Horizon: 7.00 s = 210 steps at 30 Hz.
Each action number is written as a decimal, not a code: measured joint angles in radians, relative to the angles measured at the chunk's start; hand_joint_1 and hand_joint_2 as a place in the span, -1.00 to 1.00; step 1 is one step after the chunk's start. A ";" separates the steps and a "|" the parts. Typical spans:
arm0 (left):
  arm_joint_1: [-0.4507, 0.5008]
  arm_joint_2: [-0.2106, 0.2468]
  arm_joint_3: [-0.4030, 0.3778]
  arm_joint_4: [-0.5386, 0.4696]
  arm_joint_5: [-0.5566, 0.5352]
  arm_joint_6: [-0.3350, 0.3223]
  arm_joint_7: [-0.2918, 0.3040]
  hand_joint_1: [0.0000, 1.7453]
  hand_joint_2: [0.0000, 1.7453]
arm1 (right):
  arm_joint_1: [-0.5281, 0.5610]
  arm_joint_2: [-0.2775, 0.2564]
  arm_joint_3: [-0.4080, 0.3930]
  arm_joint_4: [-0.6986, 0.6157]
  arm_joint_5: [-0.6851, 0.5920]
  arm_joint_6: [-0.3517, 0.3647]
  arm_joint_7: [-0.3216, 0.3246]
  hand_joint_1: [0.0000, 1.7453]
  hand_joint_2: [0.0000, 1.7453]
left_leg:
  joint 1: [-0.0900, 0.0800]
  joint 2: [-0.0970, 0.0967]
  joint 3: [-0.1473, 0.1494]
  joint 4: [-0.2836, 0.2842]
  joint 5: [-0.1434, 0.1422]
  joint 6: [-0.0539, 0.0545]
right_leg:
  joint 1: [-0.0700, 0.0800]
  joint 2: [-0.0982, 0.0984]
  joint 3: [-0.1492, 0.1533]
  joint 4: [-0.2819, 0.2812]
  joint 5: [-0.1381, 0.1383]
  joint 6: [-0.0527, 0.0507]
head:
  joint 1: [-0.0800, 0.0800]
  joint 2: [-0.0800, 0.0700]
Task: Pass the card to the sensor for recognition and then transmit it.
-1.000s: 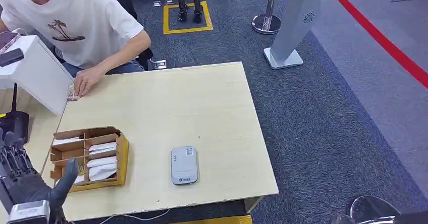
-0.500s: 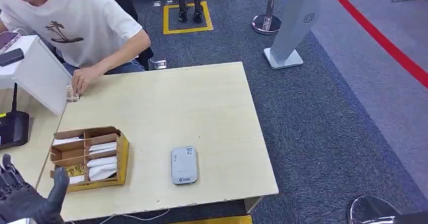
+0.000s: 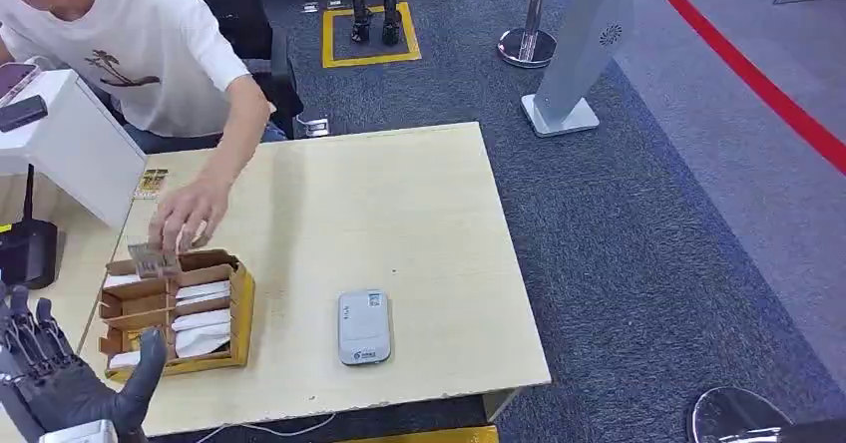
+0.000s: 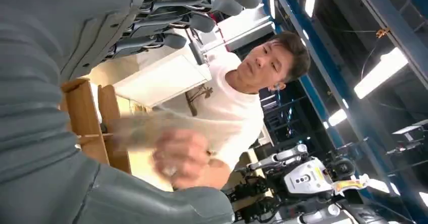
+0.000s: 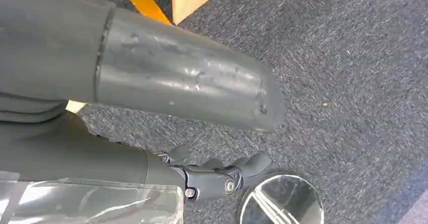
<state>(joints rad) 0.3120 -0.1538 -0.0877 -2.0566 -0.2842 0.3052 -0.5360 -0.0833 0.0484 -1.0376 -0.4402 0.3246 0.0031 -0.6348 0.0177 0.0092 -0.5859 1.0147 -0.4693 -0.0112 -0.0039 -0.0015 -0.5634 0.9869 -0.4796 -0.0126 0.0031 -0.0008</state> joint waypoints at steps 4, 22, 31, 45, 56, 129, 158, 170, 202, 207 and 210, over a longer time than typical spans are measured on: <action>-0.004 0.000 -0.013 0.021 0.002 -0.004 0.023 -1.00 1.00 | 0.000 0.004 -0.004 -0.001 0.004 0.004 0.004 -1.00 -1.00 | 0.000 0.000 0.000 0.000 0.000 0.000 | 0.000 0.000 0.000 0.000 0.000 0.000 | 0.000 0.000; -0.053 0.038 -0.077 0.110 -0.040 -0.040 0.082 -1.00 1.00 | -0.004 0.012 -0.027 -0.006 0.014 0.007 0.006 -1.00 -1.00 | 0.000 0.000 0.000 0.000 0.000 0.000 | 0.000 0.000 0.000 0.000 0.000 0.001 | 0.000 0.000; -0.054 0.053 -0.088 0.113 -0.048 -0.040 0.084 -1.00 1.00 | -0.004 0.012 -0.029 -0.007 0.011 0.007 0.006 -1.00 -1.00 | 0.000 0.000 0.000 0.000 0.000 0.000 | 0.000 0.000 0.000 0.000 0.000 0.001 | 0.000 0.000; -0.058 0.063 -0.091 0.113 -0.056 -0.035 0.085 -1.00 1.00 | -0.017 0.012 -0.046 -0.008 -0.011 0.022 0.008 -1.00 -1.00 | 0.000 0.000 0.000 0.000 0.000 0.000 | 0.000 0.000 0.000 0.000 0.000 0.001 | 0.000 0.000; -0.059 0.069 -0.090 0.113 -0.063 -0.034 0.094 -1.00 1.00 | -0.019 0.014 -0.052 -0.017 -0.022 0.023 0.008 -1.00 -1.00 | 0.000 0.000 0.000 0.000 0.000 0.000 | 0.000 0.000 0.000 0.000 0.000 0.001 | 0.000 0.000; -0.054 0.087 -0.090 0.113 -0.097 -0.019 0.116 -1.00 1.00 | -0.019 0.045 -0.050 -0.040 -0.034 0.021 0.029 -1.00 -1.00 | 0.000 0.000 0.000 0.000 0.000 0.000 | 0.000 0.000 0.000 0.000 0.000 0.001 | 0.000 0.000; -0.055 0.088 -0.090 0.113 -0.093 -0.019 0.113 -1.00 1.00 | -0.019 0.045 -0.042 -0.041 -0.032 0.021 0.032 -1.00 -1.00 | 0.000 0.000 0.000 0.000 0.000 0.000 | 0.000 0.000 0.000 0.000 0.000 0.001 | 0.000 0.000; -0.054 0.088 -0.090 0.113 -0.093 -0.019 0.112 -1.00 1.00 | -0.019 0.045 -0.042 -0.041 -0.032 0.021 0.033 -1.00 -1.00 | 0.000 0.000 0.000 0.000 0.000 0.000 | 0.000 0.000 0.000 0.000 0.000 0.001 | 0.000 0.000; -0.055 0.102 -0.090 0.113 -0.086 -0.031 0.119 -1.00 1.00 | -0.019 0.045 -0.040 -0.041 -0.032 0.021 0.034 -1.00 -1.00 | 0.000 0.000 0.000 0.000 0.000 0.000 | 0.000 0.000 0.000 0.000 0.000 0.001 | 0.000 0.000; -0.055 0.107 -0.090 0.113 -0.087 -0.031 0.120 -1.00 1.00 | -0.017 0.045 -0.040 -0.041 -0.032 0.021 0.034 -1.00 -1.00 | 0.000 0.000 0.000 0.000 0.000 0.000 | 0.000 0.000 0.000 0.000 0.000 0.001 | 0.000 0.000; -0.055 0.108 -0.090 0.113 -0.089 -0.031 0.120 -1.00 1.00 | -0.016 0.045 -0.040 -0.041 -0.032 0.021 0.034 -1.00 -1.00 | 0.000 0.000 0.000 0.000 0.000 0.000 | 0.000 0.000 0.000 0.000 0.000 0.001 | 0.000 0.000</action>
<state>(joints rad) 0.2566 -0.0462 -0.1781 -1.9436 -0.3735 0.2739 -0.4162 -0.0989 0.0931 -1.0777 -0.4810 0.2930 0.0237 -0.6008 0.0177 0.0089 -0.5859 1.0147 -0.4696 -0.0108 -0.0039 -0.0017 -0.5632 0.9869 -0.4800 -0.0121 0.0034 -0.0008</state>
